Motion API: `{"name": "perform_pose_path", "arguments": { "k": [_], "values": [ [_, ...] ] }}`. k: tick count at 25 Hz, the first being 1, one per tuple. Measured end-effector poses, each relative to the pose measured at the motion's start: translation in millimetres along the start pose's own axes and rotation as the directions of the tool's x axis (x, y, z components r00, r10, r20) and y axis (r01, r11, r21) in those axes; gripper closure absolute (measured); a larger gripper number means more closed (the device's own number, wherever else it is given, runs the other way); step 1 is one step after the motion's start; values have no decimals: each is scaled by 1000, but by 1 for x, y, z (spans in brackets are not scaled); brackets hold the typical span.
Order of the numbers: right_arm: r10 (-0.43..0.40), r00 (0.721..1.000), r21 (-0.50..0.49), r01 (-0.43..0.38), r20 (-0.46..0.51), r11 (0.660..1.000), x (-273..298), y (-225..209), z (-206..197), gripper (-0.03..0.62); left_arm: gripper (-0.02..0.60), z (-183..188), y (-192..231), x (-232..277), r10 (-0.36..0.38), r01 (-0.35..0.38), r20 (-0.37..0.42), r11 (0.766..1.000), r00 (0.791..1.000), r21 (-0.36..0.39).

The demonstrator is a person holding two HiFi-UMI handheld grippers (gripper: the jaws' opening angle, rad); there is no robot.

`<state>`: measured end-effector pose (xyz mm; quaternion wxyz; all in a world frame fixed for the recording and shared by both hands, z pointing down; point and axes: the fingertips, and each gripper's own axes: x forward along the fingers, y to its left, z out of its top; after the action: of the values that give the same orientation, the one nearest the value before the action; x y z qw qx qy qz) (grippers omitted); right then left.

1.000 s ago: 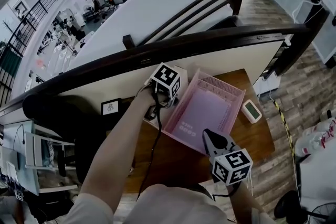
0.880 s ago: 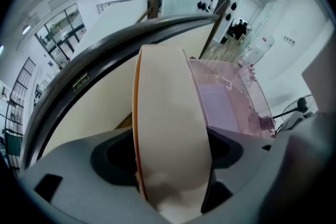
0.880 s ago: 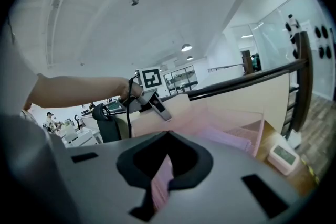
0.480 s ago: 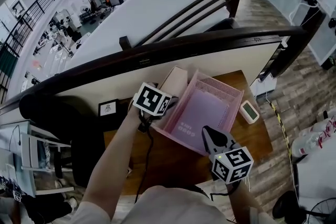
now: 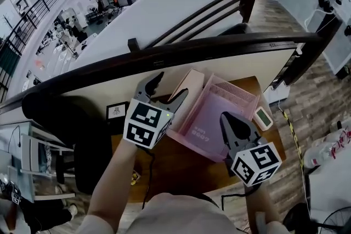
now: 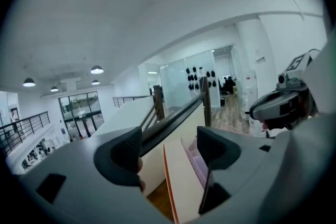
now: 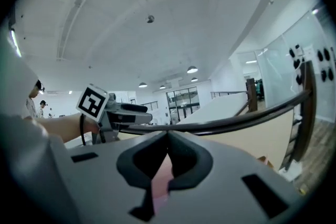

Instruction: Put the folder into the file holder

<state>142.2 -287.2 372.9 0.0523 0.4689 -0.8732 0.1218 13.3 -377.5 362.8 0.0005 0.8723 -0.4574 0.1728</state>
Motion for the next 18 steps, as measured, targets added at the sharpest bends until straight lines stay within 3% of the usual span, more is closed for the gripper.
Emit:
{"name": "perform_pose_path", "arguments": {
  "k": [4, 9, 15, 18],
  "values": [
    [2, 998, -65, 2, 67, 998, -6, 14, 35, 591, 301, 29, 0, -37, 41, -48, 123, 997, 992, 52],
    [19, 990, -107, -4, 137, 994, -20, 38, 64, 591, 325, 60, -8, -88, 55, -74, 282, 996, 958, 58],
    [24, 981, -156, 6, 192, 988, -36, 63, 83, 591, 361, 74, -13, -143, 123, -139, 389, 990, 913, 12],
    [33, 979, -158, -1, 199, 987, -41, 74, 81, 591, 367, 64, -13, -163, 163, -182, 394, 983, 905, 10]
  ]
}}
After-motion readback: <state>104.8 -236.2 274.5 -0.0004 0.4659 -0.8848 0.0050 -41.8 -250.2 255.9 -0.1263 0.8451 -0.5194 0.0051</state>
